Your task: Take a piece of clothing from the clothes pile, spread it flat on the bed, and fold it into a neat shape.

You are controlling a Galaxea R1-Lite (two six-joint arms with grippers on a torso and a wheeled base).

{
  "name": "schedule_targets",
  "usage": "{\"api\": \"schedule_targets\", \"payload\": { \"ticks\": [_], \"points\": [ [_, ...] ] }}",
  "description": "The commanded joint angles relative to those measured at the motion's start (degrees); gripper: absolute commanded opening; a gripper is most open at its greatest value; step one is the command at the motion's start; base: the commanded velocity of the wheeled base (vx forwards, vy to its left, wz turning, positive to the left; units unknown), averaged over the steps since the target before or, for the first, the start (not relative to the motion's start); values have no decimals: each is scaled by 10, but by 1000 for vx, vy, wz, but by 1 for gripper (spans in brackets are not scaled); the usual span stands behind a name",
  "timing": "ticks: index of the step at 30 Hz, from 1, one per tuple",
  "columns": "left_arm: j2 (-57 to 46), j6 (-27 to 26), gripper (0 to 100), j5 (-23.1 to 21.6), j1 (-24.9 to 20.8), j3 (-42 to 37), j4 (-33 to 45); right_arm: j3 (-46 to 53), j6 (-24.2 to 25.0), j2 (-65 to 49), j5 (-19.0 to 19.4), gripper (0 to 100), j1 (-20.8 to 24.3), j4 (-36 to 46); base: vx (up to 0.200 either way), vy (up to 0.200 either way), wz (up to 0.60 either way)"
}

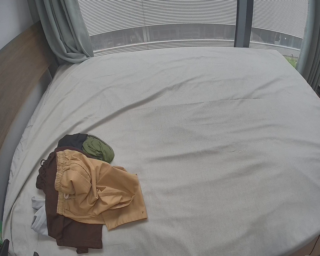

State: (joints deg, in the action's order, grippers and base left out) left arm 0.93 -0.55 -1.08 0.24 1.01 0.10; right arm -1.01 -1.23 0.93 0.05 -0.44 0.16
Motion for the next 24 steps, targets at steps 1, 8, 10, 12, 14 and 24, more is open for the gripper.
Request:
{"api": "schedule_targets", "payload": {
  "ticks": [1, 8, 10, 12, 14, 24],
  "points": [
    [-8, -1, 100, -1, 0, -10, 0, 8, 0, -9, 0, 100, 0, 0, 0, 0, 0],
    [-8, -3, 100, -1, 0, -10, -4, 8, 1, -9, -1, 100, 0, 0, 0, 0, 0],
    [-8, -4, 100, -1, 0, -10, -4, 8, 1, -9, -1, 100, 0, 0, 0, 0, 0],
    [-8, -5, 100, -1, 0, -10, -4, 8, 1, -9, -1, 100, 0, 0, 0, 0, 0],
    [-8, -8, 100, -1, 0, -10, -6, 8, 1, -9, -1, 100, 0, 0, 0, 0, 0],
    [119, 41, 100, -13, -84, 50, -80, 8, 2, -9, -1, 100, 0, 0, 0, 0, 0]
  ]
}}
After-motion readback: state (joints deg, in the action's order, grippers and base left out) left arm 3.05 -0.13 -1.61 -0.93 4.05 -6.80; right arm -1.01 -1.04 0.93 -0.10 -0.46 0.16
